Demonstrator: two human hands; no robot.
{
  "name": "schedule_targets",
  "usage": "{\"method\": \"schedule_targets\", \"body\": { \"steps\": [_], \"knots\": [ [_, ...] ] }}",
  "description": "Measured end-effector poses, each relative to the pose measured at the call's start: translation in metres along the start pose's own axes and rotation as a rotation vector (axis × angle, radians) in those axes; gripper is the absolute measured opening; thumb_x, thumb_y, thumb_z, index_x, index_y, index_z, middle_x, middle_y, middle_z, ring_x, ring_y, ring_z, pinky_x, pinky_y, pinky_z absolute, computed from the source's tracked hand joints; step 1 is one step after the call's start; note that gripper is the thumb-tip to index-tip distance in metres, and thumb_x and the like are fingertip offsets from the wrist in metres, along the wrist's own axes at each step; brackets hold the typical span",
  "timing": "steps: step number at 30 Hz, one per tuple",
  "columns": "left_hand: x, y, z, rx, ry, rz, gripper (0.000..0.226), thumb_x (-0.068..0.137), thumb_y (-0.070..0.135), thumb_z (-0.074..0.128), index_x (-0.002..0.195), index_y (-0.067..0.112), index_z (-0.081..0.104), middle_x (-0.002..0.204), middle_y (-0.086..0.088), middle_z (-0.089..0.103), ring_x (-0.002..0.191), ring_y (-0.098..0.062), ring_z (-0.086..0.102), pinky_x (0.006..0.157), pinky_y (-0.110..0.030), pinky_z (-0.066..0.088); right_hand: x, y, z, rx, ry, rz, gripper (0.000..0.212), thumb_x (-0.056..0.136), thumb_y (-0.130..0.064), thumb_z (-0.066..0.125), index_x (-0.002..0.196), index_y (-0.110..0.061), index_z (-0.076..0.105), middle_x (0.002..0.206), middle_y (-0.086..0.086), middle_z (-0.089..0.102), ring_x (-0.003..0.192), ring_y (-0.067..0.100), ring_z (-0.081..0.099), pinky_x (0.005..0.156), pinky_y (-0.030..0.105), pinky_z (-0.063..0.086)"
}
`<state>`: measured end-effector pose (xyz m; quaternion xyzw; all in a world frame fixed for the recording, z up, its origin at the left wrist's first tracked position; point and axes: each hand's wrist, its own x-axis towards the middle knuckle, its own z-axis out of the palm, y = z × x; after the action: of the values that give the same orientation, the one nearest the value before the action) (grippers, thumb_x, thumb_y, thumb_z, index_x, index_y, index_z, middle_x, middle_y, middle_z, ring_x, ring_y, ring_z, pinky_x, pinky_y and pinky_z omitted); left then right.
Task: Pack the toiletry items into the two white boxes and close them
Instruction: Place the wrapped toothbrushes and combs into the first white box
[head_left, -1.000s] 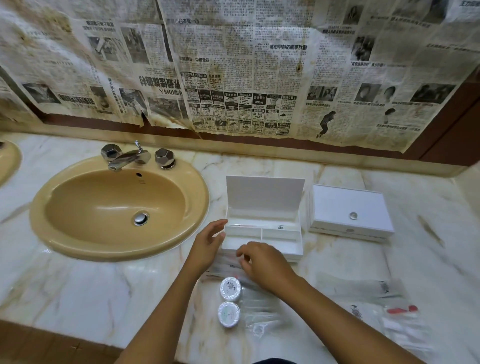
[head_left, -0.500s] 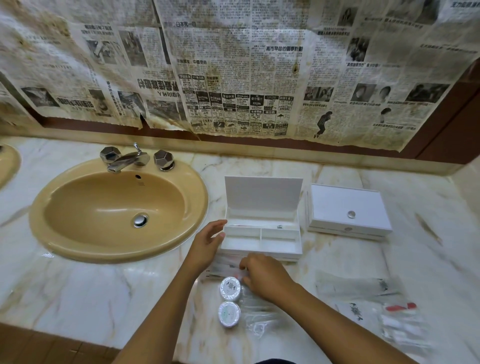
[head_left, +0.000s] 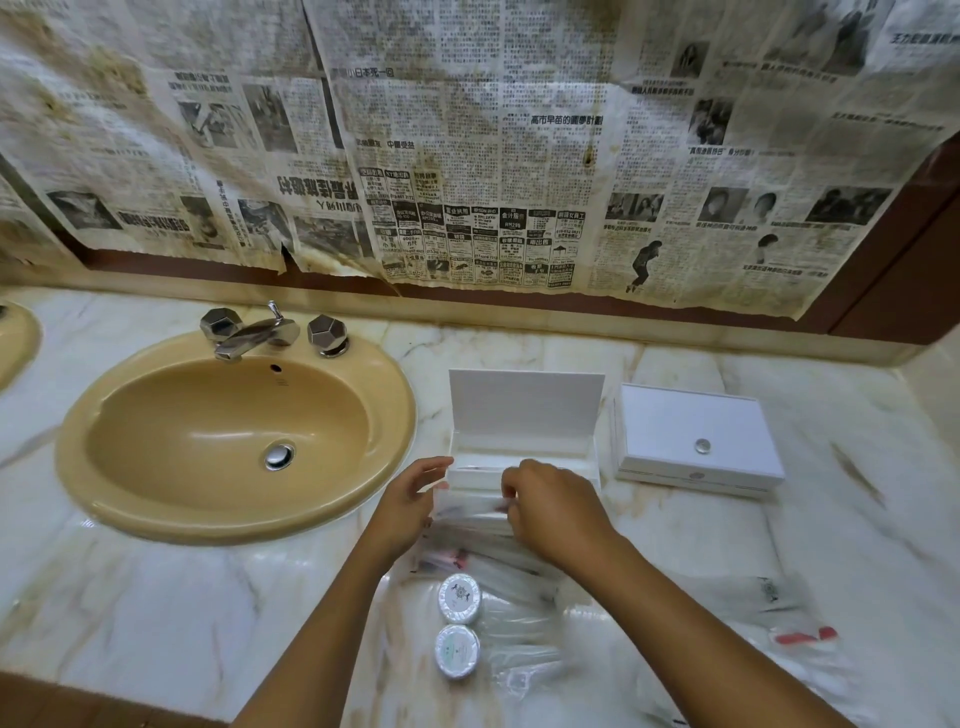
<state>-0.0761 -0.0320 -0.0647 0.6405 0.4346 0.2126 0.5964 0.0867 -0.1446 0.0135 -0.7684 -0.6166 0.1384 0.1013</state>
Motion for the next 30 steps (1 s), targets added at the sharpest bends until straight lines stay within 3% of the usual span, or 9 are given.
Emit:
{"method": "schedule_targets", "body": {
  "steps": [2, 4, 9, 24, 30],
  "knots": [
    [0.0, 0.0, 0.001, 0.009, 0.004, 0.008, 0.033, 0.096, 0.001, 0.048, 0.116, 0.024, 0.061, 0.113, 0.014, 0.063, 0.097, 0.005, 0.062, 0.081, -0.032, 0.051, 0.007, 0.003, -0.007, 0.034, 0.081, 0.008, 0.016, 0.093, -0.019, 0.048, 0.098, -0.016, 0.062, 0.099, 0.0, 0.06, 0.086, 0.024, 0.059, 0.07, 0.032, 0.046],
    [0.001, -0.002, 0.002, -0.002, 0.018, 0.012, 0.023, 0.098, 0.01, 0.052, 0.112, 0.026, 0.062, 0.112, 0.016, 0.065, 0.102, 0.004, 0.061, 0.085, -0.03, 0.051, 0.014, 0.004, -0.01, 0.086, 0.167, 0.013, 0.017, 0.095, -0.019, 0.047, 0.1, -0.017, 0.063, 0.099, -0.002, 0.06, 0.083, 0.022, 0.059, 0.069, 0.031, 0.047],
    [0.003, -0.007, 0.002, 0.021, 0.022, 0.034, 0.025, 0.097, 0.014, 0.055, 0.119, 0.024, 0.061, 0.122, 0.019, 0.059, 0.107, 0.018, 0.053, 0.097, -0.035, 0.048, 0.035, 0.011, 0.0, 0.192, 0.317, 0.055, 0.015, 0.093, -0.015, 0.052, 0.1, -0.014, 0.065, 0.095, 0.001, 0.066, 0.08, 0.021, 0.061, 0.069, 0.029, 0.047],
    [0.002, -0.006, 0.003, 0.037, 0.02, 0.036, 0.025, 0.098, 0.018, 0.054, 0.12, 0.028, 0.06, 0.124, 0.018, 0.059, 0.11, 0.016, 0.052, 0.1, -0.04, 0.048, 0.056, 0.032, 0.038, 0.085, 0.085, 0.242, 0.018, 0.089, -0.009, 0.052, 0.087, -0.009, 0.069, 0.081, 0.009, 0.069, 0.074, 0.025, 0.064, 0.071, 0.037, 0.056],
    [0.004, -0.01, 0.003, 0.033, 0.028, 0.025, 0.025, 0.097, 0.02, 0.055, 0.118, 0.031, 0.061, 0.124, 0.02, 0.06, 0.115, 0.012, 0.052, 0.1, -0.044, 0.049, 0.053, 0.033, 0.039, 0.016, 0.065, 0.185, 0.028, 0.097, -0.023, 0.042, 0.091, -0.014, 0.067, 0.088, 0.004, 0.069, 0.084, 0.024, 0.059, 0.076, 0.032, 0.044]
  ]
}}
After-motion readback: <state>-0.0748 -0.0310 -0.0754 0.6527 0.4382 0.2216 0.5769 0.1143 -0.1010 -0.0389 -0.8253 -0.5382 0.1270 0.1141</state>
